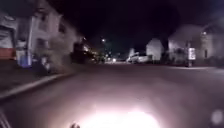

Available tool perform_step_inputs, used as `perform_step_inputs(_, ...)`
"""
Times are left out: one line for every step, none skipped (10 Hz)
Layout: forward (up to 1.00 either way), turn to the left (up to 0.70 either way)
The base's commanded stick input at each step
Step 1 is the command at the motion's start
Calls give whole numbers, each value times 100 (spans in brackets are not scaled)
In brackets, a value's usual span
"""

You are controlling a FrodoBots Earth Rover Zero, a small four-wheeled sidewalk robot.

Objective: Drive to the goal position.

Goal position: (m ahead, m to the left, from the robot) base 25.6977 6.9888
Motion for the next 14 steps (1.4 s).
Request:
perform_step_inputs(100,-1)
perform_step_inputs(100,0)
perform_step_inputs(100,0)
perform_step_inputs(100,0)
perform_step_inputs(100,0)
perform_step_inputs(100,0)
perform_step_inputs(100,0)
perform_step_inputs(100,0)
perform_step_inputs(100,0)
perform_step_inputs(100,0)
perform_step_inputs(100,0)
perform_step_inputs(100,0)
perform_step_inputs(100,0)
perform_step_inputs(100,0)
